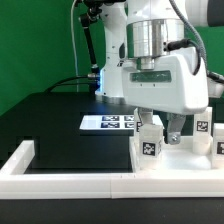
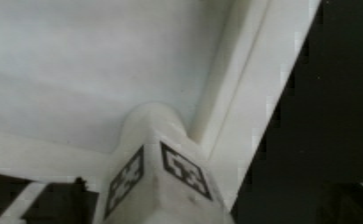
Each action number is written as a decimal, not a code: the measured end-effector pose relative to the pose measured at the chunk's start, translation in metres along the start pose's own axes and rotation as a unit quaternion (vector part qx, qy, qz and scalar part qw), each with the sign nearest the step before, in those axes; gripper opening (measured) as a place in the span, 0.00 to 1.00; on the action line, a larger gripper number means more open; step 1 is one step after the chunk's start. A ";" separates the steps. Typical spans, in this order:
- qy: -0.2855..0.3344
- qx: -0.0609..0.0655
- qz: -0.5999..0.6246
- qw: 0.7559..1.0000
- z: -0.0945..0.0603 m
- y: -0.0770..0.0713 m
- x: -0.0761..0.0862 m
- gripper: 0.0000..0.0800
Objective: Assemble square table
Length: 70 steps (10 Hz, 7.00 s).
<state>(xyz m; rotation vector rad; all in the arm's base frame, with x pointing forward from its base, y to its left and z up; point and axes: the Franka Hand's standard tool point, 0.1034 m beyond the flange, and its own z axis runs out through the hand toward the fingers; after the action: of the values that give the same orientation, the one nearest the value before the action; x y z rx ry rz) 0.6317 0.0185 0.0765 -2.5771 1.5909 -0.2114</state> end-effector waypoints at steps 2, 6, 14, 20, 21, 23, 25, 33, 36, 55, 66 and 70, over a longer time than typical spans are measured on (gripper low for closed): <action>0.006 -0.010 -0.170 0.985 -0.002 -0.002 0.000 0.81; 0.000 -0.019 -0.258 0.966 0.001 0.002 -0.001 0.78; 0.003 -0.028 -0.028 0.999 0.002 0.013 0.006 0.50; -0.010 -0.015 0.422 0.906 0.003 0.011 0.004 0.50; -0.008 -0.015 0.426 0.905 0.003 0.011 0.004 0.50; -0.009 -0.014 0.496 0.868 0.003 0.011 0.005 0.50; -0.018 -0.012 0.570 0.821 0.003 0.011 0.006 0.50; -0.012 -0.001 0.568 0.823 0.003 0.011 0.004 0.50; -0.018 -0.001 0.392 0.920 -0.002 0.004 0.002 0.77; 0.006 -0.047 -0.444 0.895 -0.004 0.008 0.007 0.81; 0.005 -0.053 -0.327 0.943 0.000 0.014 0.005 0.37; 0.009 -0.056 -0.293 0.955 0.001 0.016 0.007 0.37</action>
Offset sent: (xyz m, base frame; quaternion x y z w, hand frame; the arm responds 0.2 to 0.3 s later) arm 0.0055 0.0141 0.0016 0.0079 -0.0420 -0.2508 0.9671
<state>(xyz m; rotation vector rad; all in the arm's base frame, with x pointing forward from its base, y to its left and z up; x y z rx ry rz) 0.6202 0.0053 0.0737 -3.0736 0.8147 -0.1928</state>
